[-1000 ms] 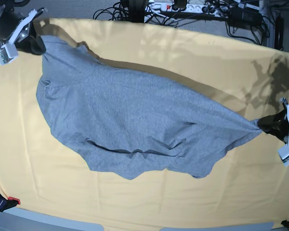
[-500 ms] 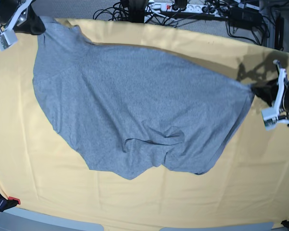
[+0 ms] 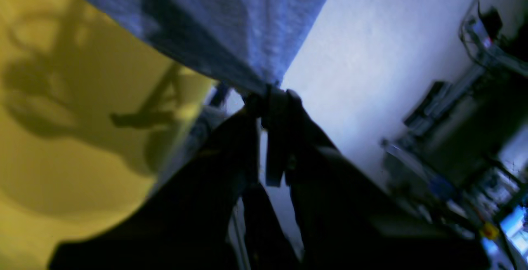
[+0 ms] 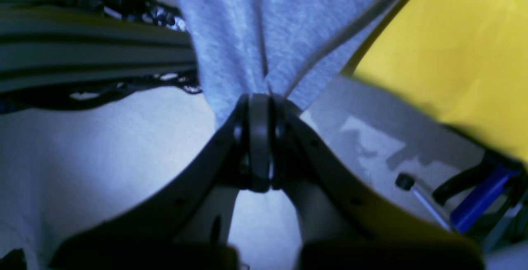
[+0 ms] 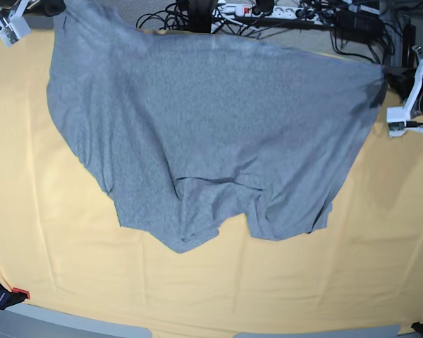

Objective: Layout the t-shirt on the table in an organized manner, then fold the t-shirt properly
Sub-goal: 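Lift the shirt with both grippers and swing it up over the table, then lower the shirt flat onto the table and open both grippers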

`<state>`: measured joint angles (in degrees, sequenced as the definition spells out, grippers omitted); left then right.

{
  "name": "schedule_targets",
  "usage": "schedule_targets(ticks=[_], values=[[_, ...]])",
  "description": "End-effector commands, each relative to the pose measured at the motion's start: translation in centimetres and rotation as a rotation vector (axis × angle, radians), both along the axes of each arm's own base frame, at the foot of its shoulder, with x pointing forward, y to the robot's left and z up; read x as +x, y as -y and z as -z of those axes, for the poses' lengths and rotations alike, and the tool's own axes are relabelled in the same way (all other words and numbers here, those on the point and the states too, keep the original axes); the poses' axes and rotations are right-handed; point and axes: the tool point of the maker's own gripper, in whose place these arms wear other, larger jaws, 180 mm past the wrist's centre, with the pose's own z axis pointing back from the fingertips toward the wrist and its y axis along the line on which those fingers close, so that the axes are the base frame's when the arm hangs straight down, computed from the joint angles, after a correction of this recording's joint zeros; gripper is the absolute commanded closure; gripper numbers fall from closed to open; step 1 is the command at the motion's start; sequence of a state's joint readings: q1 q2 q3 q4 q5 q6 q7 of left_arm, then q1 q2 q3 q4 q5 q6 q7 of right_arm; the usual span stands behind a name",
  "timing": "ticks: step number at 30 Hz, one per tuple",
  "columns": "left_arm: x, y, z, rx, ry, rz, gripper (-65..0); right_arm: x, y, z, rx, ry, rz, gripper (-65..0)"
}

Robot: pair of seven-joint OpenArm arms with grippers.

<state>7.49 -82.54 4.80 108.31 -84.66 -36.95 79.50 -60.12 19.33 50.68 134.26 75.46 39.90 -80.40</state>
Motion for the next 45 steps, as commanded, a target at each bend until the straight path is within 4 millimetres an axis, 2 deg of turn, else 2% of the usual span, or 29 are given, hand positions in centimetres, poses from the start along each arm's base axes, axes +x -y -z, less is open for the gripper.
schedule_targets(ticks=[1, 7, 8, 9, 11, 12, 14, 15, 20, 26, 30, 34, 38, 41, 45], values=[[0.1, -1.0, -0.9, 0.042, 0.003, 0.019, 0.0, -0.3, 0.0, -0.3, -0.008, -0.005, -0.015, 0.0], [-1.4, -1.1, -0.1, 0.049, -0.058, 0.022, 0.0, -0.2, 0.3, -0.2, -0.023, -0.004, -0.014, 0.0], [-1.6, -1.1, 0.0, 0.052, -0.066, 0.014, 0.0, -0.2, 0.3, -0.2, -0.024, -0.003, -0.014, -4.6], [-1.6, -1.2, 0.1, 0.058, -0.071, -0.002, -5.2, -0.1, 0.3, -0.2, -0.024, -0.002, -0.014, -13.2], [-1.6, -1.2, 0.0, 0.059, -0.07, -0.004, -22.5, -0.1, 0.3, -0.2, -0.024, -0.002, -0.014, -30.6], [-1.5, -1.2, 0.0, 0.057, -0.064, 0.002, -31.4, -0.1, 0.3, -0.2, -0.023, -0.001, -0.014, -36.5], [-1.0, -1.2, -0.3, 0.055, -0.045, 0.006, -43.6, -0.1, 0.3, -0.2, -0.024, -0.001, -0.014, -38.1], [-0.6, -1.2, -0.5, 0.056, -0.03, 0.005, -46.0, -0.1, 0.3, -0.2, -0.024, -0.001, -0.014, -38.1], [2.4, -1.2, -2.5, 0.055, 0.093, 0.002, -46.2, 0.1, 0.7, -0.5, -0.038, 0.013, -0.002, -38.1], [6.7, -1.4, -6.2, 0.068, 0.296, -0.002, -46.2, 2.5, 2.0, -2.4, -0.051, 0.163, 0.058, -38.1], [10.4, -1.9, -7.2, 0.091, 0.453, -0.059, -46.2, 3.4, 2.1, -3.1, -0.047, 0.217, 0.067, -38.1], [14.5, -3.5, -6.8, 0.112, 0.563, -0.213, -46.2, 4.2, 3.0, -2.9, -0.1, 0.239, 0.069, -38.1], [18.9, -5.2, -5.5, 0.019, 0.637, -0.444, -46.2, 5.2, 3.7, -3.0, -0.144, 0.269, 0.074, -38.1], [20.7, -6.0, -3.5, -0.071, 0.593, -0.594, -46.2, 5.8, 3.8, -3.2, -0.145, 0.292, 0.076, -38.1], [22.4, -5.7, -0.9, -0.227, 0.512, -0.757, -46.2, 6.7, 3.8, -3.5, -0.144, 0.329, 0.079, -38.1]])
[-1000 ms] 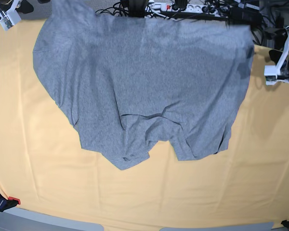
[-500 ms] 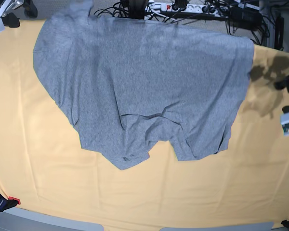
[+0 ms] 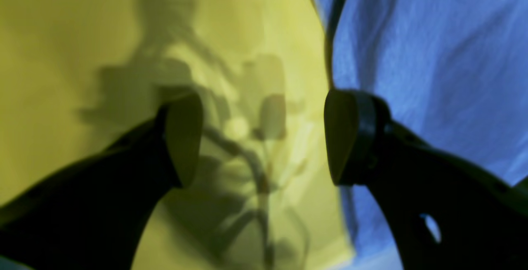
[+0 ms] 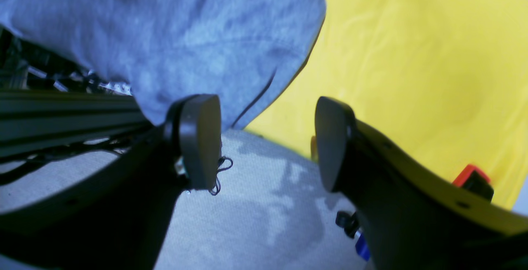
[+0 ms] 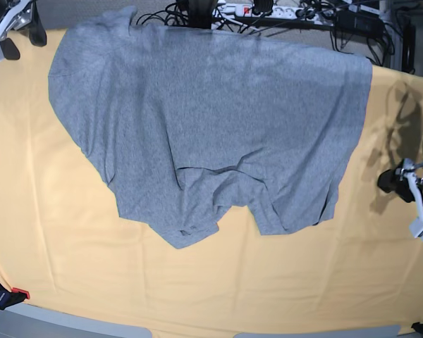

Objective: Layout the t-shirt on the table in an organized manner, then fold the t-shirt properly
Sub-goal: 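Lower the shirt flat onto the table and open both grippers, then move the right gripper down and grasp the shirt's hem corner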

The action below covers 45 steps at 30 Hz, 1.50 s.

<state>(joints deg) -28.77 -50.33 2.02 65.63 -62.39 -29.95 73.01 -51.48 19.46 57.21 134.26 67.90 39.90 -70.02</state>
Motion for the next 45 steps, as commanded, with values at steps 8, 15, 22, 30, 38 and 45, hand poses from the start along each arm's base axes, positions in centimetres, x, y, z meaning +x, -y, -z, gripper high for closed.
schedule_targets(ticks=[8, 15, 22, 30, 38, 45], values=[[2.0, -0.2, 1.6, -0.348, 0.067, -0.186, -46.2, 0.6, -0.2, -0.8, -0.001, 0.036, -0.019, -38.1], [2.2, 3.7, 4.9, -0.48, 0.015, -0.191, -46.2, 0.8, -0.4, -1.0, 0.007, 0.054, -0.02, -38.1], [3.1, 5.6, 7.2, -0.428, 0.013, -0.199, -46.2, 0.8, -0.3, -1.0, 0.004, 0.052, -0.019, -38.1], [2.8, 8.8, 8.7, -0.476, -0.024, -0.17, -46.2, 0.8, -0.3, -1.0, 0.005, 0.053, -0.019, -38.1], [2.9, 11.5, 8.4, -0.538, -0.014, -0.102, -46.2, 0.8, -0.4, -1.0, 0.008, 0.054, -0.02, -38.1], [5.6, 9.9, 6.8, -0.525, 0.149, -0.171, -37.5, 0.8, -0.5, -1.0, 0.013, 0.056, -0.021, -38.1]])
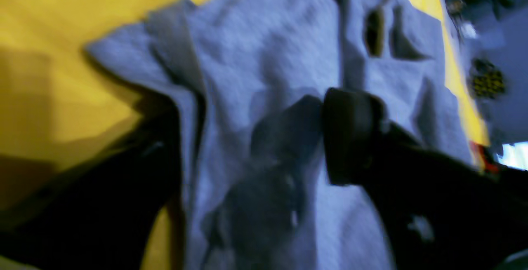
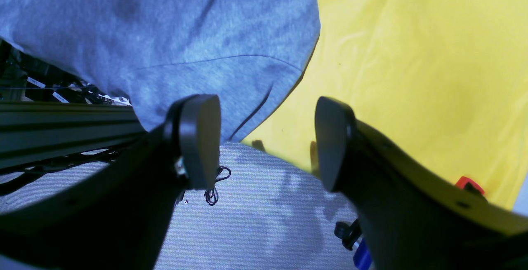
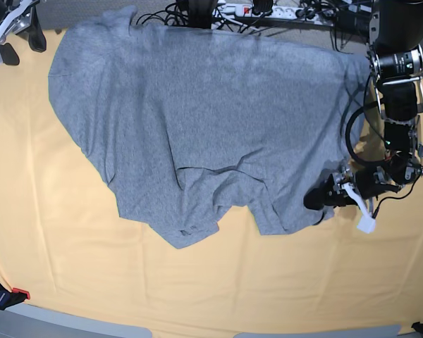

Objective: Layout the t-shirt on the table in an organized manner, then fold the t-shirt properly
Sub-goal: 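Move the right gripper down and grasp the shirt's hem corner, then drag the grasped hem corner with the right gripper away from the left gripper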

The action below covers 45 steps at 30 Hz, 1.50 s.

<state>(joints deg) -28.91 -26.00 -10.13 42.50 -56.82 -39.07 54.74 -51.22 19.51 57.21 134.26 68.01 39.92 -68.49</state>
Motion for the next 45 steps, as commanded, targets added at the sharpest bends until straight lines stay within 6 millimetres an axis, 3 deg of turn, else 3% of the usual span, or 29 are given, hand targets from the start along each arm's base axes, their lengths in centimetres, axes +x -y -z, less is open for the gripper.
schedule_targets(ticks=[1, 4, 9, 12, 15, 16, 20, 24, 27, 34, 38, 45], values=[[1.0, -1.3, -1.0, 0.043, 0.028, -0.025, -30.1, 0.3, -0.3, -0.7, 0.004, 0.026, -0.019, -38.1], [1.8, -1.6, -1.6, 0.072, 0.055, -0.033, 0.0, 0.4, -0.4, -0.8, 0.007, 0.035, -0.019, -38.1], [2.6, -1.1, -3.5, 0.061, 0.055, 0.009, 0.0, 2.2, -0.9, -2.4, 0.05, 0.156, -0.012, -38.1], [2.4, 0.1, -6.0, -0.023, 0.045, 0.089, 0.0, 3.8, -0.6, -2.9, 0.032, 0.214, 0.0, -38.1], [1.3, 1.1, -8.5, -0.076, 0.034, 0.221, 0.0, 5.8, -1.4, -3.9, 0.061, 0.296, -0.02, -38.1], [1.7, 1.0, -9.9, -0.107, 0.071, 0.216, 0.0, 6.3, -1.8, -4.1, 0.073, 0.316, -0.031, -38.1], [2.7, -0.6, -14.3, -0.177, 0.179, 0.188, 0.0, 8.7, -4.1, -5.0, 0.132, 0.395, -0.095, -38.1], [2.3, -4.2, -15.4, -0.131, 0.157, 0.119, 0.0, 11.7, -4.2, -3.6, 0.175, 0.417, -0.087, -38.1], [1.4, -6.4, -15.0, -0.093, 0.136, 0.088, 0.0, 13.8, -4.3, -2.9, 0.237, 0.437, -0.082, -38.1], [-2.0, -9.9, -11.2, -0.043, 0.001, 0.022, 0.0, 19.0, -6.3, -0.6, 0.377, 0.408, -0.112, -38.1], [-4.3, -12.1, -9.3, 0.0, -0.07, -0.008, 0.0, 22.1, -6.9, 1.4, 0.374, 0.355, -0.122, -38.1], [-7.5, -14.9, -7.5, 0.061, -0.161, -0.042, 0.0, 26.5, -7.3, 3.1, 0.442, 0.289, -0.091, -38.1]])
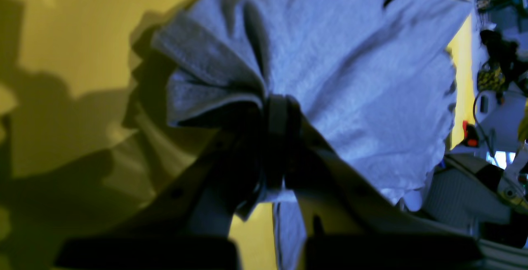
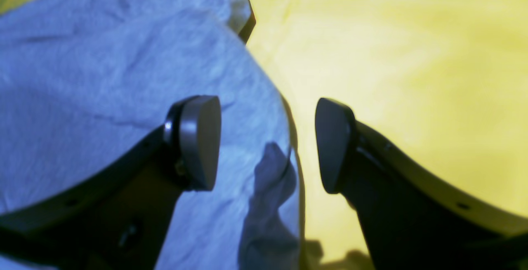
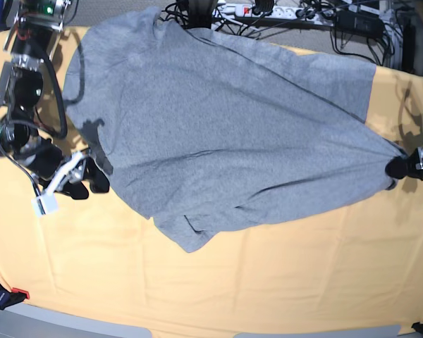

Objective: Layout the t-shirt on the table in an organized manner, then fold the t-shirt properly
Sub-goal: 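Drag the grasped hem corner with the right gripper away from the left gripper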

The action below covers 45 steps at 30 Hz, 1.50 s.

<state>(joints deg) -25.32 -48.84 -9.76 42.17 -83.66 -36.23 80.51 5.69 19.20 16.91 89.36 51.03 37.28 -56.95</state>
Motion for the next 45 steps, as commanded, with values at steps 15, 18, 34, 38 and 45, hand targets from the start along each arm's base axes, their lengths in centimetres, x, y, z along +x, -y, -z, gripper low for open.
schedule_targets(ticks=[15, 18, 34, 38, 45], values=[[-2.9, -6.4, -3.2, 0.168, 0.007, -0.027, 0.0, 6.7, 0.4, 0.1, 0.128, -0.068, 0.009, -38.1], [-3.4, -8.3, -4.8, 0.219, 0.01, -0.046, 0.0, 7.0, 0.3, -0.5, 0.135, -0.056, 0.007, -38.1], [-3.7, -9.2, -5.6, 0.243, 0.008, -0.057, 0.0, 3.7, -7.3, 3.2, 0.156, -0.241, -0.189, -38.1], [-3.7, -9.2, -5.6, 0.243, 0.008, -0.057, 0.0, 3.7, -8.8, 3.3, 0.19, -0.237, -0.195, -38.1], [-3.7, -9.2, -5.6, 0.24, 0.003, -0.065, 0.0, 2.6, -9.3, 5.0, 0.229, -0.251, -0.161, -38.1]])
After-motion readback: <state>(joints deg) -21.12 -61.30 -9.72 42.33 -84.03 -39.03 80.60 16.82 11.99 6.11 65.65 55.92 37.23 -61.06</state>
